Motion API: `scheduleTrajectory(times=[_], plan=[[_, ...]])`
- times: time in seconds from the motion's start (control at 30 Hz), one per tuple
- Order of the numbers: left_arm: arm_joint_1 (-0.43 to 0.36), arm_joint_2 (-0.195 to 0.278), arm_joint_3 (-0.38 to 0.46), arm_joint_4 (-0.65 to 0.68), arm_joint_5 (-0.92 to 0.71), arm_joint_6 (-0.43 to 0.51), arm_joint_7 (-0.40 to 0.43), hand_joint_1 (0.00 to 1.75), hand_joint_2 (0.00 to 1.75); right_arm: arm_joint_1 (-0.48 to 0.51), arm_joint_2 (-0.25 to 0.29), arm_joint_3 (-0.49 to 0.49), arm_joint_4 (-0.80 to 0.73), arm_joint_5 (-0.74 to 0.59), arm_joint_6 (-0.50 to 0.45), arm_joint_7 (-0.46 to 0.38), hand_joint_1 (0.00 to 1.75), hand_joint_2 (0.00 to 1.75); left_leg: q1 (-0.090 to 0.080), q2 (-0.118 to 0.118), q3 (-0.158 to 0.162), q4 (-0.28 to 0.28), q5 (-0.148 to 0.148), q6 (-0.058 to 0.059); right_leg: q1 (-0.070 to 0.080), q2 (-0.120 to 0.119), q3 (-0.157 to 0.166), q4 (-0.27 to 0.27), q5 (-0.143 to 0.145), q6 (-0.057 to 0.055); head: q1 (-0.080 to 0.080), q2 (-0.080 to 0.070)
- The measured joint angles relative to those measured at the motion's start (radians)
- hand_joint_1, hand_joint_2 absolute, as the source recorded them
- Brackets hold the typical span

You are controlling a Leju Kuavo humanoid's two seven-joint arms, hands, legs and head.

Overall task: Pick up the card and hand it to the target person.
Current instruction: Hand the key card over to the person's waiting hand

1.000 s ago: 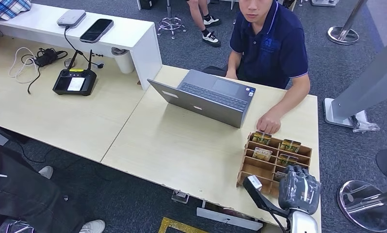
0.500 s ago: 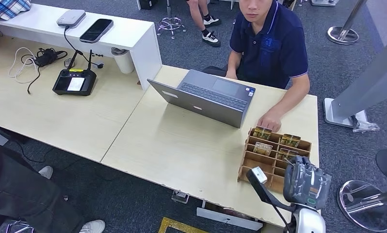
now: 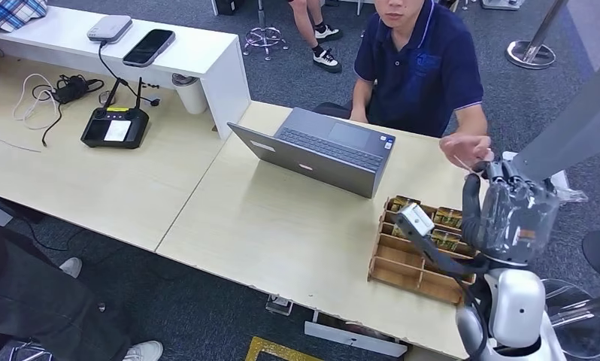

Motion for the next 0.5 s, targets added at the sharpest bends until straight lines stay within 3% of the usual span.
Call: scheduleTrajectory(times=[0.17, 0.37, 0.4, 0.5], plan=[[-0.004, 0.004, -0.020, 0.000, 0.001, 0.003, 0.002, 0.00, 0.00, -0.110, 0.067, -0.021, 0.174, -0.015, 0.004, -0.018, 1.75, 1.75, 0.000, 0.000, 0.000, 0.000, 0.001, 0.000, 0.000, -0.001, 0.000, 0.000, 0.000, 0.000, 0.000, 0.000], [-0.005, 0.010, -0.038, 0.000, 0.000, 0.006, 0.005, 0.00, 0.00, -0.159, 0.098, -0.033, 0.296, -0.009, 0.003, -0.013, 1.75, 1.75, 0.000, -0.001, 0.000, 0.000, 0.001, 0.000, 0.000, -0.001, 0.000, 0.000, 0.000, 0.000, 0.000, 0.000], [-0.005, 0.011, -0.040, 0.000, 0.000, 0.006, 0.005, 0.00, 0.00, -0.162, 0.100, -0.034, 0.307, -0.006, 0.004, -0.010, 1.61, 1.75, 0.000, -0.001, 0.000, 0.000, 0.001, 0.000, 0.000, -0.001, 0.000, 0.000, 0.000, 0.000, 0.000, 0.000], [-0.005, 0.013, -0.046, 0.000, 0.001, 0.006, 0.005, 0.00, 0.00, -0.165, 0.103, -0.041, 0.336, 0.012, 0.004, 0.006, 0.30, 1.75, 0.000, -0.001, 0.000, 0.000, 0.001, 0.000, 0.000, -0.001, 0.000, 0.000, 0.000, 0.000, 0.000, 0.000]])
